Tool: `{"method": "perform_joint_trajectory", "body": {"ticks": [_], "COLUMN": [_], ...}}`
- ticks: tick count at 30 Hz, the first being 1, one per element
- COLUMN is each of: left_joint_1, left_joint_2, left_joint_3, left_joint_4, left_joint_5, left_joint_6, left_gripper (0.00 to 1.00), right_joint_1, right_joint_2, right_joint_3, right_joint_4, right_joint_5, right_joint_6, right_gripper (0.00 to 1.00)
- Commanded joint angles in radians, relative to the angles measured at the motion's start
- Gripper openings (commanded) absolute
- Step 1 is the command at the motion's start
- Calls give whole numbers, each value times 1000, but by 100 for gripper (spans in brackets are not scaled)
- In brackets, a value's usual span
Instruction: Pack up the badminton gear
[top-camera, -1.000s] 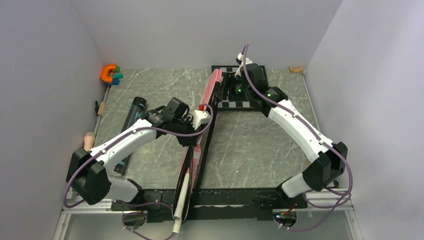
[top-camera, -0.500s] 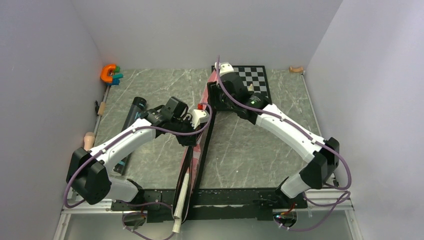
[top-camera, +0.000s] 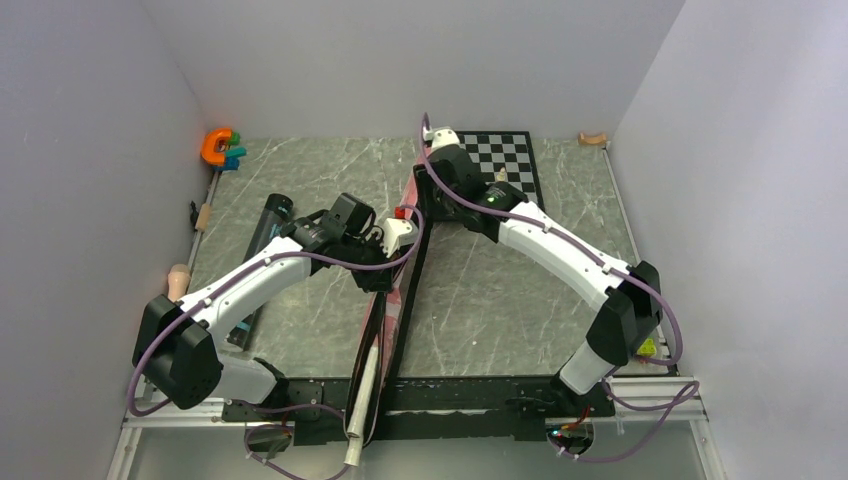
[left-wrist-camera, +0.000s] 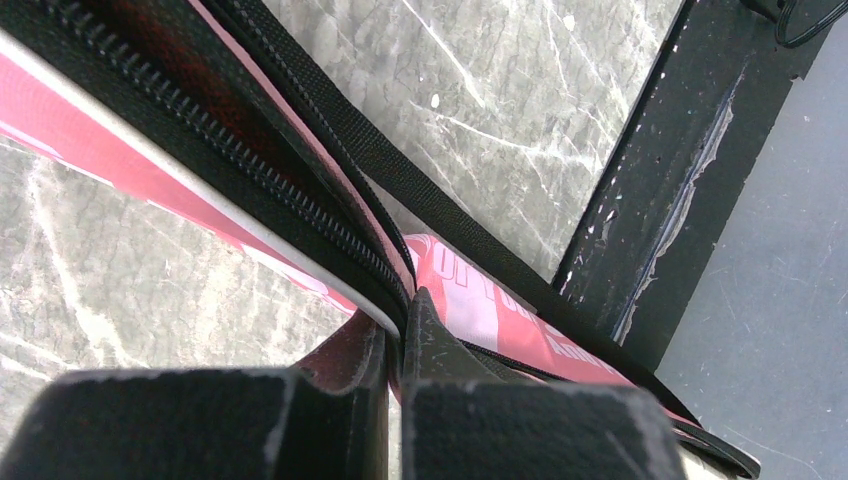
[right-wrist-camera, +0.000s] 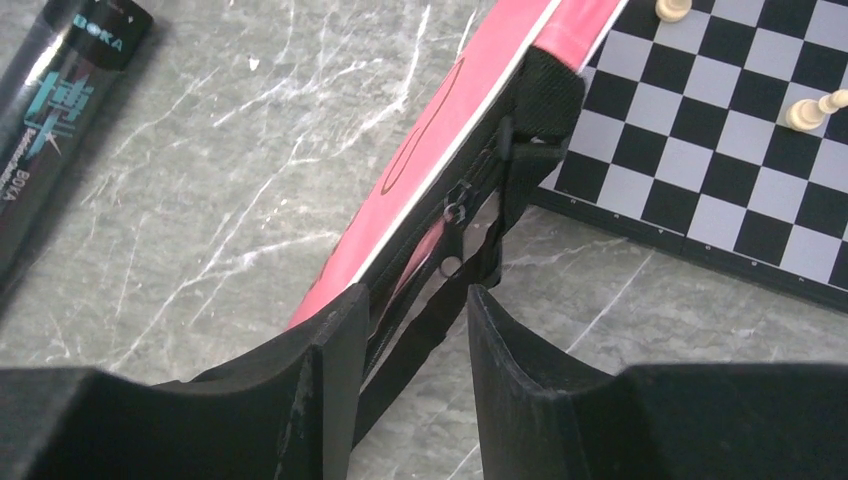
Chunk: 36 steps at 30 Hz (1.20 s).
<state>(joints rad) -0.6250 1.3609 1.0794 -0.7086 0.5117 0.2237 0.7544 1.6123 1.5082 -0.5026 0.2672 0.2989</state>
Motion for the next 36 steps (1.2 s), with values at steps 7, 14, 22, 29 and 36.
{"method": "perform_joint_trajectory", "body": {"ticks": [7,14,22,29,36], "left_joint_1": [2,2,2,3,3], "left_joint_2": [-48,-52,-49,-53,-55], "left_joint_3": [16,15,20,15,18], "left_joint_4": [27,25,24,25,24], "left_joint_5": [56,51,53,51,54], "left_joint_6": [41,42,42,42,42], "left_gripper": [0,0,0,0,0], "right_joint_1": [-86,-137,-143,-148,-153], "right_joint_2": [-19,-26,-24,-14,-9], "right_joint_3": [-11,-43,-56,-61,-67], "right_joint_4": [134,172,189,217,212], "right_joint_5": [-141,-246,-263,-324,-325], "right_joint_6": [39,76,93,124,144], "right_gripper": [43,36,33,31,22]}}
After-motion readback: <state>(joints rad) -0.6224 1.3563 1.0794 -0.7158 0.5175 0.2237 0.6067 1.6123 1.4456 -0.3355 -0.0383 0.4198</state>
